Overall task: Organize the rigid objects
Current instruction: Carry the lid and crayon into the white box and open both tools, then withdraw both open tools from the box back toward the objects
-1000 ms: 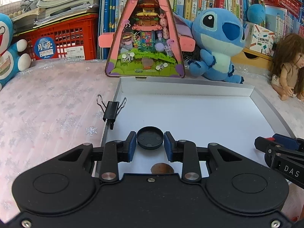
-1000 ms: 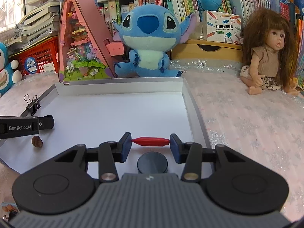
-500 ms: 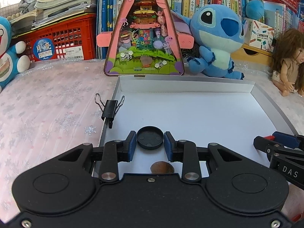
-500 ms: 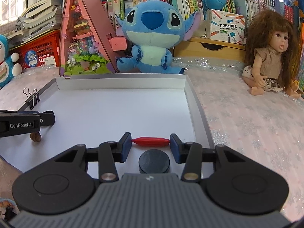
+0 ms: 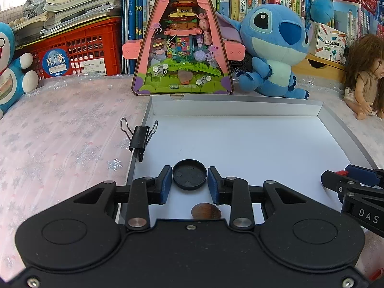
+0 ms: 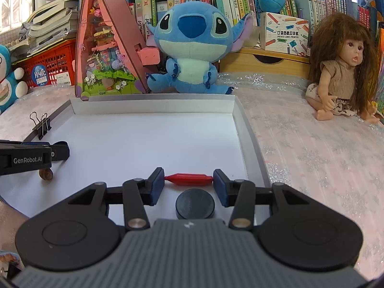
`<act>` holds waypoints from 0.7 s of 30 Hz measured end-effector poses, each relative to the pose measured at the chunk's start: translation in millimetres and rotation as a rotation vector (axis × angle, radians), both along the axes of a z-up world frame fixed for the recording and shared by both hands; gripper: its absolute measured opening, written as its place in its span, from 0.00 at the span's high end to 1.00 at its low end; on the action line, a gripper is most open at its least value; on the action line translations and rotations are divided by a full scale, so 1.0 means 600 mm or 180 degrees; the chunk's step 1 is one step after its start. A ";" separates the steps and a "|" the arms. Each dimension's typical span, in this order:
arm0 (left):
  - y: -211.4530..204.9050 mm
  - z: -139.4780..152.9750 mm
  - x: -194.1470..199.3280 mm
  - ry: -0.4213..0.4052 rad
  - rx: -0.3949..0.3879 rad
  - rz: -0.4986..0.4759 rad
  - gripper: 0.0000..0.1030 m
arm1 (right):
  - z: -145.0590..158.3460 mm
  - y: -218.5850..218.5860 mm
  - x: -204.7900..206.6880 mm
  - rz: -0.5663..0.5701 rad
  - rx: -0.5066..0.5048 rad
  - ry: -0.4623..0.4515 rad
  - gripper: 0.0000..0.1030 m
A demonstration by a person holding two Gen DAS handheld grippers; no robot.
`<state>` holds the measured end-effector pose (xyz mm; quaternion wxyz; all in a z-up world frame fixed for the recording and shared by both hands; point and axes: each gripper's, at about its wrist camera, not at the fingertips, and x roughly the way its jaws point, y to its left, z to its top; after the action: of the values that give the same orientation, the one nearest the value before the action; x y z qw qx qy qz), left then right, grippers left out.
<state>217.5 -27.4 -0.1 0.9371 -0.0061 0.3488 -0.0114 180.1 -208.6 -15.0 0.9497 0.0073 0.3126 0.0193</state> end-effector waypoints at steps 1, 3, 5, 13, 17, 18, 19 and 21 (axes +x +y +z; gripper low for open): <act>0.001 0.000 -0.001 -0.0002 -0.0009 0.0002 0.64 | 0.000 -0.001 -0.001 -0.0003 0.0011 -0.0005 0.41; 0.002 0.002 -0.003 -0.0005 -0.0023 0.0007 0.62 | 0.002 -0.002 -0.003 -0.0014 0.0023 -0.0017 0.40; 0.002 0.003 -0.007 -0.0001 -0.0033 0.0001 0.59 | 0.004 -0.003 -0.006 -0.0022 0.0026 -0.0037 0.39; 0.002 0.021 -0.034 -0.0087 -0.0017 -0.0059 0.37 | 0.018 -0.005 -0.029 -0.0021 -0.0004 -0.0148 0.34; 0.001 0.032 -0.058 -0.0147 -0.0013 -0.0142 0.30 | 0.029 -0.007 -0.046 -0.0012 -0.0020 -0.0213 0.31; 0.000 0.034 -0.064 -0.0153 -0.0005 -0.0160 0.29 | 0.032 -0.007 -0.050 -0.0011 -0.0025 -0.0229 0.30; 0.000 0.036 -0.070 -0.0159 0.0000 -0.0178 0.29 | 0.036 -0.007 -0.056 -0.0011 -0.0030 -0.0248 0.30; 0.001 0.041 -0.083 -0.0171 -0.0003 -0.0205 0.27 | 0.041 -0.009 -0.065 -0.0010 -0.0018 -0.0275 0.29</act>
<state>167.9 -26.9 24.3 0.9453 0.0050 0.3235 -0.0419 140.9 -213.7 9.7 0.9623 0.0043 0.2713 0.0172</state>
